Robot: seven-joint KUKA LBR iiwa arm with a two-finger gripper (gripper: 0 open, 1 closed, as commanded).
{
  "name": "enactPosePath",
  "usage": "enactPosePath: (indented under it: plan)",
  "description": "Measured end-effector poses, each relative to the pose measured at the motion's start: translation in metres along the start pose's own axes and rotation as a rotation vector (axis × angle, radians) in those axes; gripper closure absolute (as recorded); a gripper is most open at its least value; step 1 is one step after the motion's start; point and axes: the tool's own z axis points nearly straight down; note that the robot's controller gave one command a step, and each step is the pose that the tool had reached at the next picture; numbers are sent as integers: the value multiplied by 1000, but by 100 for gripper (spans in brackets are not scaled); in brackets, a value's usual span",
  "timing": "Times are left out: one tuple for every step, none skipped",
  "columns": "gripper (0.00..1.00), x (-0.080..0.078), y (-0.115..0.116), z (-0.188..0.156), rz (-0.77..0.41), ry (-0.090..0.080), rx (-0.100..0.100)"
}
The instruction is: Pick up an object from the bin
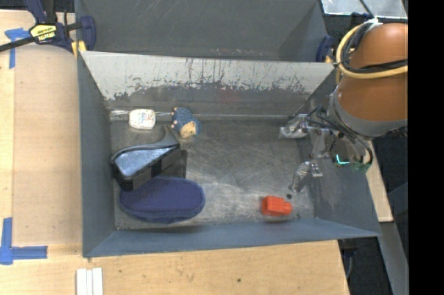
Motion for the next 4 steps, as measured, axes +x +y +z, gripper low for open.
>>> enactPosePath:
  plan:
    - [0,7,-5,135,-268,0,0]
    - [0,11,-22,140,-187,-4,-11]
    - [0,11,-18,140,-162,-3,1]
    - [0,11,-15,140,-55,1,9]
